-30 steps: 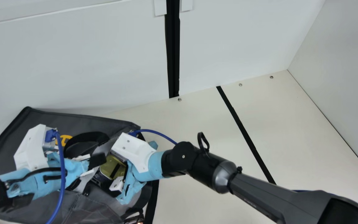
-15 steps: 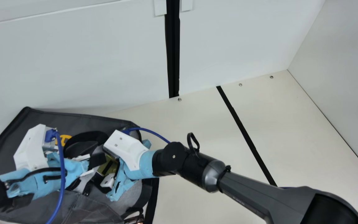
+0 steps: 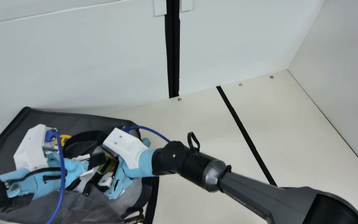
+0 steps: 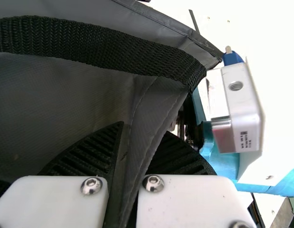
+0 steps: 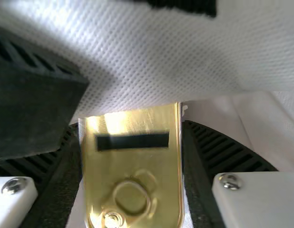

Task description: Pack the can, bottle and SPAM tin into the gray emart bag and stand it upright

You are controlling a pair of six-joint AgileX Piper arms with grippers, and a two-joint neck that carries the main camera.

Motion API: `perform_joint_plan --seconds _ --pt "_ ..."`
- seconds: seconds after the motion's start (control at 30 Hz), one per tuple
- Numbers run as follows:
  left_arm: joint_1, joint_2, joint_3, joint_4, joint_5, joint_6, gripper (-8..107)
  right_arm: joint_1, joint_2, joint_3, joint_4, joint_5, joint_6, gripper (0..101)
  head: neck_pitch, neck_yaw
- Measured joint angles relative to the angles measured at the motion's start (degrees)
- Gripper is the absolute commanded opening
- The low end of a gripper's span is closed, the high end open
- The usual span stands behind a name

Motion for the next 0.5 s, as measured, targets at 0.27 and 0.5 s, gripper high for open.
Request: perform_joint_plan --seconds 0.27,0.5 --pt "0.00 0.00 0.00 0.00 0.00 0.00 -8 -0.51 -0.88 0.55 0.05 0.58 0.05 95 0.00 0.09" --pt "0.00 0.00 0.00 0.00 0.00 0.00 -8 -1.32 -2.75 2.08 0.00 1.24 -0.20 95 0.00 0.00"
